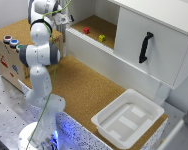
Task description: Grasp the purple block, then turn it right
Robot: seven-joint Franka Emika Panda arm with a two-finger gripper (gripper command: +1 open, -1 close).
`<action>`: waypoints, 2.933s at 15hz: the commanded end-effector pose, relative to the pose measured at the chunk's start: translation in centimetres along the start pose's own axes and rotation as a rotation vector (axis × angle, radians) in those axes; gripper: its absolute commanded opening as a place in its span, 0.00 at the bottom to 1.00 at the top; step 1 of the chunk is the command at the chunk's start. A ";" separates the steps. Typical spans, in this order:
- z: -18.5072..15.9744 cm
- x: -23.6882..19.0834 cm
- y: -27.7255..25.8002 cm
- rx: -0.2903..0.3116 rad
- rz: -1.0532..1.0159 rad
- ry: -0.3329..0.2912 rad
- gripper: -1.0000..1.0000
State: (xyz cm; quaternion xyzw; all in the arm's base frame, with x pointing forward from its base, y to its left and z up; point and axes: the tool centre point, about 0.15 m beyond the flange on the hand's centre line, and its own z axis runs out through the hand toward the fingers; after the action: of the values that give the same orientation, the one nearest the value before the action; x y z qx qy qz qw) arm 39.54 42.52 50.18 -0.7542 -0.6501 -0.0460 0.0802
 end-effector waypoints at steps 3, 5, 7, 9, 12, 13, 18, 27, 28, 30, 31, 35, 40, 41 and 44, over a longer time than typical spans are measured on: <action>2.4 4.2 3.3 -0.021 -0.002 -0.258 1.00; 3.2 3.8 3.2 -0.030 0.026 -0.246 1.00; 4.1 3.7 2.9 -0.033 0.040 -0.240 1.00; 4.8 3.6 2.7 -0.048 0.039 -0.238 1.00; 6.1 3.9 2.5 -0.057 0.028 -0.235 1.00; 6.4 3.9 2.5 -0.060 0.028 -0.240 1.00; 8.0 3.8 1.8 -0.056 0.066 -0.227 1.00; 8.1 2.4 1.1 -0.114 0.098 -0.208 0.00; 8.1 2.3 0.9 -0.129 0.100 -0.188 0.00; 8.0 1.8 0.7 -0.133 0.134 -0.160 0.00; 7.5 1.7 0.8 -0.154 0.139 -0.156 0.00; 3.4 1.9 2.9 -0.241 0.158 -0.075 0.00; 2.3 3.6 5.3 -0.198 0.194 -0.020 0.00; 2.5 4.1 5.1 -0.174 0.195 -0.045 0.00; 4.0 5.3 4.2 -0.086 0.324 -0.130 0.00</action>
State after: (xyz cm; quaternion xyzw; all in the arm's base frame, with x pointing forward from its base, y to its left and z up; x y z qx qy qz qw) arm 44.37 45.73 47.89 -0.8193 -0.5687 -0.0722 0.0002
